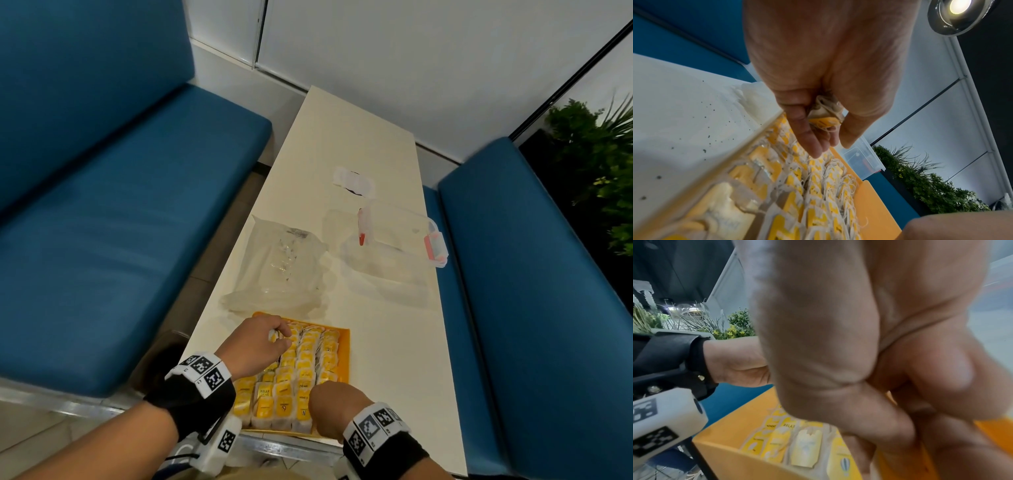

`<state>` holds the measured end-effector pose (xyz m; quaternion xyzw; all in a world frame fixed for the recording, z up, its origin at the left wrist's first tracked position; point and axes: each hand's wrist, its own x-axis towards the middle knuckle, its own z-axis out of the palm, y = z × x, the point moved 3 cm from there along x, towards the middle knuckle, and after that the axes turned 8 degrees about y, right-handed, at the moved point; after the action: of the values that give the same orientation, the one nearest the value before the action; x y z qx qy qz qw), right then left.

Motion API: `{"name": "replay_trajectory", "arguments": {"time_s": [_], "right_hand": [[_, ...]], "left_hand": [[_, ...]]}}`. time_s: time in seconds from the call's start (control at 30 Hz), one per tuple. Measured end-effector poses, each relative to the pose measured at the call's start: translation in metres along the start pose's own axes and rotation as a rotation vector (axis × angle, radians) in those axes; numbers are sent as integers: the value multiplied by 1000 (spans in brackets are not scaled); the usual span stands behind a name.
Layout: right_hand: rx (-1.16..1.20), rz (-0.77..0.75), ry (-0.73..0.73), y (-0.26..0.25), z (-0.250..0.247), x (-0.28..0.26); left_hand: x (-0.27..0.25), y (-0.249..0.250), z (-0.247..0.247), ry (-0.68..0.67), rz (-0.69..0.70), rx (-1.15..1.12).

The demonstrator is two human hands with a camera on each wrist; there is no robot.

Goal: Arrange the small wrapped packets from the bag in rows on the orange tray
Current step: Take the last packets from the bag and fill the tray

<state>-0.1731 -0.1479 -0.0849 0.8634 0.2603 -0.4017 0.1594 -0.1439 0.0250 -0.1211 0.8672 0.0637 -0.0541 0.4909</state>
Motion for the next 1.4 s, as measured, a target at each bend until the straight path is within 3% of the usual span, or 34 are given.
{"name": "replay_trajectory", "arguments": {"time_s": [0.23,0.43,0.6,0.9,1.07,1.17,1.27,1.4], "right_hand": [[71,85,51,3,1,1],[134,142,282,8,8,2],[167,155,372,12,9,-6],[255,33,120,5,18,1],[281,57,92,4,17,9],[315,56,87,7,11,7],[434,46,228,17,-14,3],[774,36,604,21,-56,-6]], "left_hand": [[-1,-2,0,-5,-10,-3],[-1,0,-1,-3,-6,-2],[-1,2,-1,-3,-7,-1],[-1,4,-4,-7,-12,-1],[-3,5,-7,-39,-36,-27],[-3,11,-12,-60,-127,-158],[-5,16,-17,-132,-322,-474],[-7,19,-23,-168,-469,-741]]}}
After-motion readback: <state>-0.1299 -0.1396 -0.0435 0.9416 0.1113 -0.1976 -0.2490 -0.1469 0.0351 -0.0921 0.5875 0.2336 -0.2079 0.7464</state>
